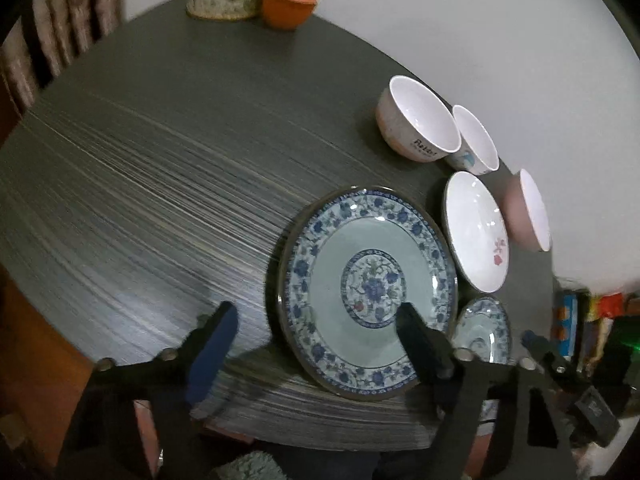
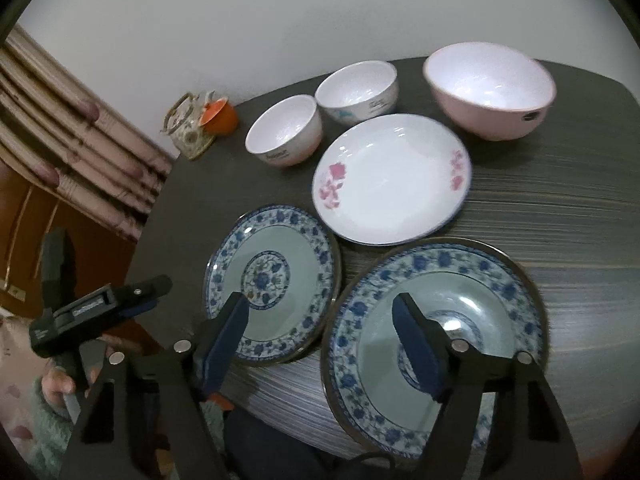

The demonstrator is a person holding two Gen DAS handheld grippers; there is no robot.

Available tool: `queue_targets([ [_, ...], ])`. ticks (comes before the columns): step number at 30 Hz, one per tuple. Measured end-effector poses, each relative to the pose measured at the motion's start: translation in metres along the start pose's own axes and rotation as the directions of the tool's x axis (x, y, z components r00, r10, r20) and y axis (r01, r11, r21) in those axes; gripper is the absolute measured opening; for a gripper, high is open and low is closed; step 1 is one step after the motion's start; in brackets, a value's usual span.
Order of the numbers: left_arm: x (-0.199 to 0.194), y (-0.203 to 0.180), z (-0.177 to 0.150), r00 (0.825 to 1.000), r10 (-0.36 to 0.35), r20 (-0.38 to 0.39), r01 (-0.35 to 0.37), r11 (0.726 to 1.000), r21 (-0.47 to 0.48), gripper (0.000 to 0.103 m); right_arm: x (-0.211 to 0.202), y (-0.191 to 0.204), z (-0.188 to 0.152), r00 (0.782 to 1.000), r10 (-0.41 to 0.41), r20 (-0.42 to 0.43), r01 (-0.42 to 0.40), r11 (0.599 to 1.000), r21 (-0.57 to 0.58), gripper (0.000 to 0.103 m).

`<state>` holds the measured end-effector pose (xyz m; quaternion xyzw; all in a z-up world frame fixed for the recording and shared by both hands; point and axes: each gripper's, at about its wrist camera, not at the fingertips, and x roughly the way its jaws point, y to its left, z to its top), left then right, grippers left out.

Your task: Organize plates and bowls

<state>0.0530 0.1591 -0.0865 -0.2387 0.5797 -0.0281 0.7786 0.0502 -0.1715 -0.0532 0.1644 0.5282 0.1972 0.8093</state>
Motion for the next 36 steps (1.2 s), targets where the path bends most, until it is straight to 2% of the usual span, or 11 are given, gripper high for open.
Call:
queue_targets([
  [1,0.004,0.003,0.001,1.0,-0.01,-0.012,0.01,1.0,-0.011,0.068,0.005,0.0,0.002,1.0,0.007,-0.015,-0.008,1.0,-0.006,0.07],
  [4,0.01,0.012,0.004,0.999,-0.039,-0.027,0.038,0.998,-0.043,0.063,0.02,0.0,0.008,0.998,0.033,-0.048,-0.034,0.999,-0.006,0.066],
  [8,0.019,0.02,0.007,0.997,-0.059,-0.047,0.056,0.996,-0.07,0.044,0.037,0.002,0.017,0.994,0.068,-0.082,-0.069,0.998,-0.01,0.056],
  [12,0.024,0.025,0.007,0.996,-0.061,-0.059,0.056,0.995,-0.08,0.043,0.057,-0.003,0.024,0.989,0.086,-0.122,-0.085,0.996,0.015,0.044],
  [16,0.029,0.027,0.01,0.996,-0.066,-0.064,0.061,0.995,-0.079,0.042,0.074,-0.006,0.029,0.986,0.071,-0.148,-0.069,0.998,0.015,0.041],
  [19,0.031,0.028,0.012,0.995,-0.071,-0.07,0.065,0.995,-0.081,0.041,0.085,-0.008,0.031,0.982,0.075,-0.173,-0.072,0.997,0.021,0.033],
  [28,0.04,0.03,0.014,0.993,-0.081,-0.086,0.075,0.995,-0.067,0.034,0.107,-0.013,0.041,0.977,0.048,-0.206,-0.045,0.999,0.019,0.032],
  [31,0.044,0.03,0.015,0.992,-0.081,-0.093,0.075,0.995,-0.067,0.028,0.113,-0.013,0.042,0.975,0.049,-0.216,-0.047,0.999,0.018,0.029],
  [36,0.05,0.033,0.014,0.99,-0.086,-0.112,0.078,0.994,-0.077,0.023,0.119,-0.013,0.041,0.973,0.054,-0.224,-0.052,0.999,0.012,0.024],
])
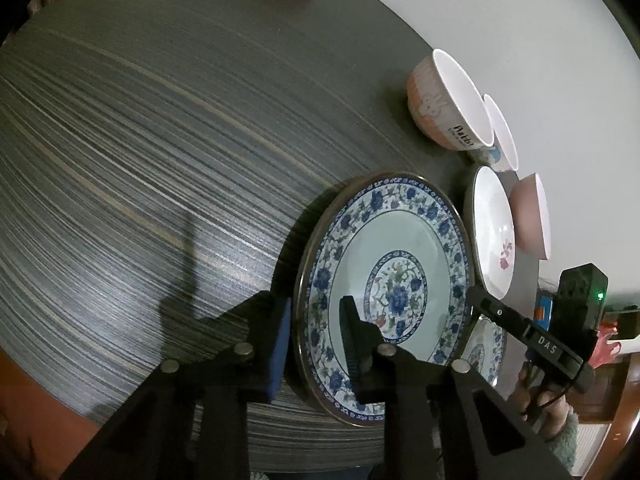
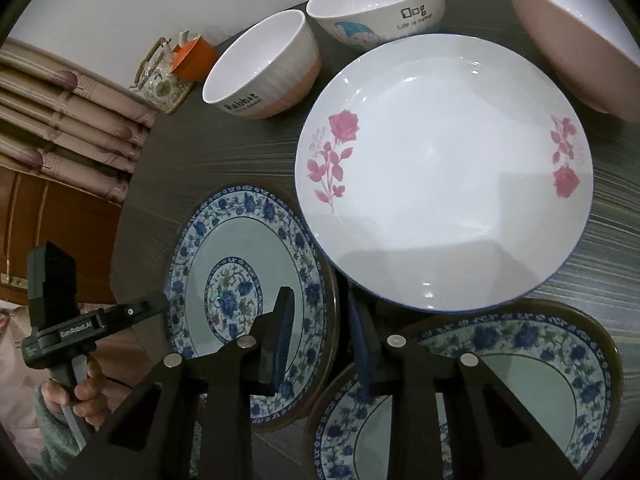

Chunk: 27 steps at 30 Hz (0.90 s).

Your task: Organize plates and bowls

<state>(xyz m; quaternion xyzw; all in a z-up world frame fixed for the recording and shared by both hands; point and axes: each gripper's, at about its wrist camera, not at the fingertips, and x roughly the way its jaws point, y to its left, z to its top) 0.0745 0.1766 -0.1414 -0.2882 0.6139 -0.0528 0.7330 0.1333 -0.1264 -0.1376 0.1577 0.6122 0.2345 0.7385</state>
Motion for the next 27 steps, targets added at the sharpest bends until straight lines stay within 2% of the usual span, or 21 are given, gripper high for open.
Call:
queue_targets([
  [9,0.011,-0.004,0.0,1.0,0.013,-0.008,-0.013,1.0,0.011,0.023,0.01,-0.001,0.002,1.0,0.01,-0.004,-0.01,1.0,0.003,0.024],
  [12,0.013,-0.004,-0.001,1.0,0.015,-0.007,-0.015,1.0,0.021,0.02,0.014,0.0,0.003,1.0,0.02,-0.01,-0.02,1.0,0.0,0.018],
  [14,0.014,-0.004,0.0,1.0,0.016,0.0,-0.016,0.999,0.029,0.02,0.015,0.003,0.003,1.0,-0.001,-0.006,0.001,1.0,-0.017,0.016],
  [17,0.014,-0.002,0.001,1.0,0.03,0.008,-0.03,0.999,0.036,0.017,0.015,0.006,0.002,1.0,-0.01,-0.004,0.01,0.999,-0.037,0.016],
  [27,-0.017,-0.005,0.004,0.995,0.041,0.089,-0.047,0.997,0.068,0.016,-0.001,0.027,-0.007,0.999,-0.009,0.05,0.011,0.999,-0.05,0.015],
])
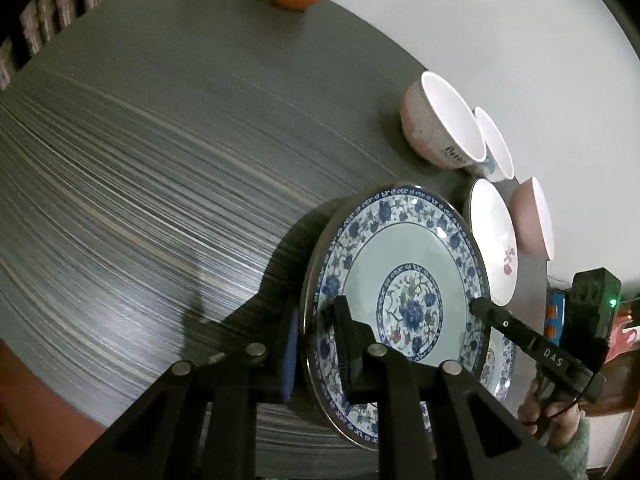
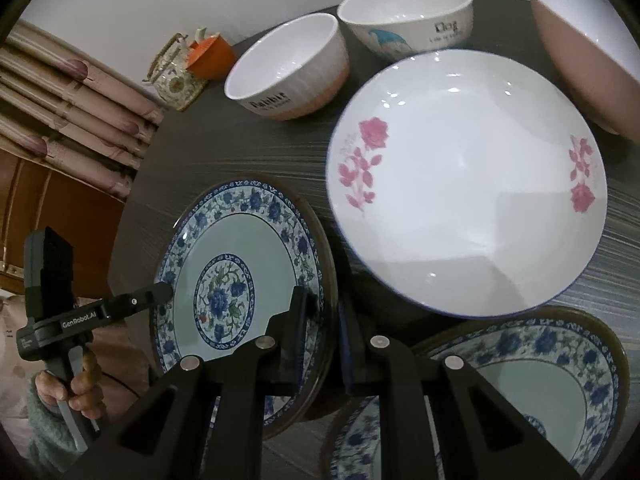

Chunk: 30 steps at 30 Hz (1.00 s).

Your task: Organize plates and bowls

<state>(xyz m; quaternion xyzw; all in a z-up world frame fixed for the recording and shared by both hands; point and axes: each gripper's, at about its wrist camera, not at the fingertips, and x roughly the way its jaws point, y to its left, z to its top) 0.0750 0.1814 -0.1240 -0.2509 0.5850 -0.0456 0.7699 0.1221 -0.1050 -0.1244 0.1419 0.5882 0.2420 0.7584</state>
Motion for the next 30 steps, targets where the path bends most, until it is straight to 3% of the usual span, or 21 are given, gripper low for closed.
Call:
queue_targets([
  [10,-0.021,0.009,0.003,0.998,0.046,0.053,-0.046,0.999,0.015,0.017,-0.009,0.028,-0.015,0.999,0.004,0.038,-0.004,1.0,-0.024,0.015],
  [30,-0.022,0.045,0.01,0.993,0.097,0.073,-0.094,0.995,-0.046,0.017,0.026,0.057,-0.038,1.0,0.021,0.001,-0.021,0.999,-0.043,0.016],
])
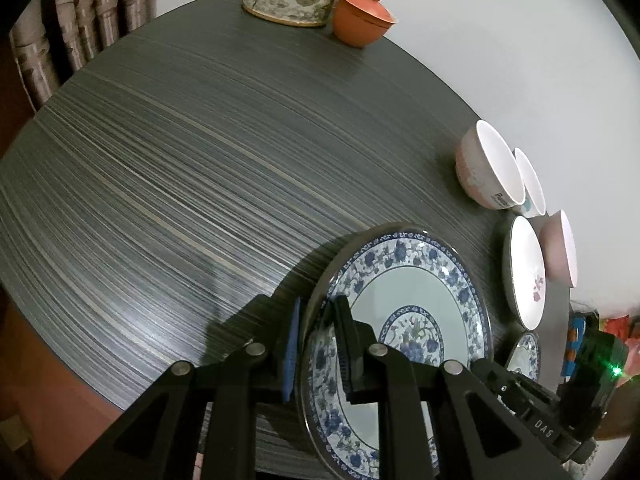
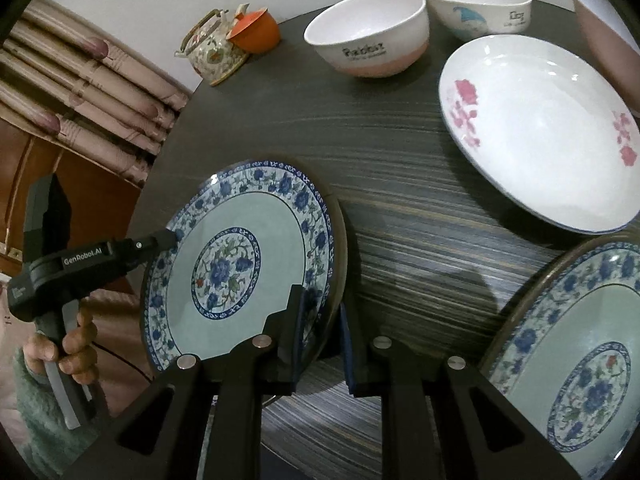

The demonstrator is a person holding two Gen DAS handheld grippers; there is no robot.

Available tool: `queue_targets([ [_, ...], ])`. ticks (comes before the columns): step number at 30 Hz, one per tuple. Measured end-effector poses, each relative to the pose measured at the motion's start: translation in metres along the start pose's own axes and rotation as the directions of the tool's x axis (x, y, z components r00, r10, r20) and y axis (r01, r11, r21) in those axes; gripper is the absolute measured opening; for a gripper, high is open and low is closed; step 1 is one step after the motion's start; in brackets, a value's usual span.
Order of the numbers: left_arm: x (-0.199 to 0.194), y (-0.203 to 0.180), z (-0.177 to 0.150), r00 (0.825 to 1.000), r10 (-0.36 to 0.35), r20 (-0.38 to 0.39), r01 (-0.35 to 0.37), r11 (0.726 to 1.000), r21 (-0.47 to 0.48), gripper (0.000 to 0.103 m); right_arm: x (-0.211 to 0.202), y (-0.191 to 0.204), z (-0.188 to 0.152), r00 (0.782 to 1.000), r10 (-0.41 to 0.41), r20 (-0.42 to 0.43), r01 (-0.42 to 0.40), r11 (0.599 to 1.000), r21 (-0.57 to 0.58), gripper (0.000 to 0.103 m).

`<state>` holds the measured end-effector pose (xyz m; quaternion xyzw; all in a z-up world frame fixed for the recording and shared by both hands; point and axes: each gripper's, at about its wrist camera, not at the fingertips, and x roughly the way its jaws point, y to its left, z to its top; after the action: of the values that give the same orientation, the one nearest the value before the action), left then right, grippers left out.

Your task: Organize plates and bowls

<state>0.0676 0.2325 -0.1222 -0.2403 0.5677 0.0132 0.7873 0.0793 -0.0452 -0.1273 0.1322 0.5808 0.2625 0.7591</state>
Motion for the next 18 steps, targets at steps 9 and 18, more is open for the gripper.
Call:
queue_targets([
  [9,0.008,0.006,0.003,1.0,0.023,-0.001,-0.023,1.0,0.0,0.018,0.006,0.002,-0.007,1.0,-0.014,0.005,0.014,1.0,-0.008,0.017],
  [18,0.017,0.006,0.003,1.0,0.025,-0.007,-0.025,1.0,-0.002,0.021,0.013,0.006,-0.011,0.999,-0.031,0.01,0.031,1.0,0.001,0.018],
])
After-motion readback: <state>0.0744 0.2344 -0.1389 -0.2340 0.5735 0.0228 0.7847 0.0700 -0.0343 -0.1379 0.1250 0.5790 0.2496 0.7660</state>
